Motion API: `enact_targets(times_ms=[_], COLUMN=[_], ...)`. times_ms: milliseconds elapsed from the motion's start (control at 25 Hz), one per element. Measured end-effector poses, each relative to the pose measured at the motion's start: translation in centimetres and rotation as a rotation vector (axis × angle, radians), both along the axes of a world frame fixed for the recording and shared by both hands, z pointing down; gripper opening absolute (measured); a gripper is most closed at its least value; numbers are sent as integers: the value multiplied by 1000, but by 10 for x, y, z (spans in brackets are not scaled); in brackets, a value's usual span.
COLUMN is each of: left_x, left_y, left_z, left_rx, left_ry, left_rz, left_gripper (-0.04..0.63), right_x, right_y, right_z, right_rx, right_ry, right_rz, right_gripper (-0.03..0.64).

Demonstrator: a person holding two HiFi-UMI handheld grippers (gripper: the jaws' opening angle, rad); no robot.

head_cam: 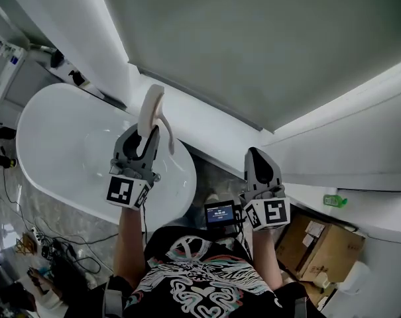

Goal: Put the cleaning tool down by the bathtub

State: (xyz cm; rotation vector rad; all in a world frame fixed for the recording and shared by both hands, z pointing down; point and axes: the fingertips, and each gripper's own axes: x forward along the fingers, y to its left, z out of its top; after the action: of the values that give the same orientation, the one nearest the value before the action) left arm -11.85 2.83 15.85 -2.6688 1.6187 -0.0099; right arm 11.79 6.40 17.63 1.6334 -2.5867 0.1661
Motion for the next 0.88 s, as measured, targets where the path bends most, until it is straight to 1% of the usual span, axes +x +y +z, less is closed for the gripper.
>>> enact_targets(times_ms=[120,320,480,680,800,880], left_x=[-8,-20,-22,-25,-24,-20], left_y=[-7,-24,-33,-49,-64,-75], left_z=[5,10,7,5,14,19], left_rx=[-7,-22,-19,-11,-15,-10], left_ry=[-3,16,-14,18,-33,-67], left_rz=[-30,-65,-71,-82,-69,-43], left_gripper=[107,107,107,107,107,107], right_x=[-7,-14,-17,-17,-18,-17], right_y=[-11,-41,-61,-80,-92,-101], right_z=[4,4,3,6,22,33], right_rx=[9,15,18,8,-23,-41], right_ry=[-5,-65,-54,-64,-54,-52], right_rz=[-30,-59,-80,-82,-78,-78], right_gripper=[29,29,29,29,29,29])
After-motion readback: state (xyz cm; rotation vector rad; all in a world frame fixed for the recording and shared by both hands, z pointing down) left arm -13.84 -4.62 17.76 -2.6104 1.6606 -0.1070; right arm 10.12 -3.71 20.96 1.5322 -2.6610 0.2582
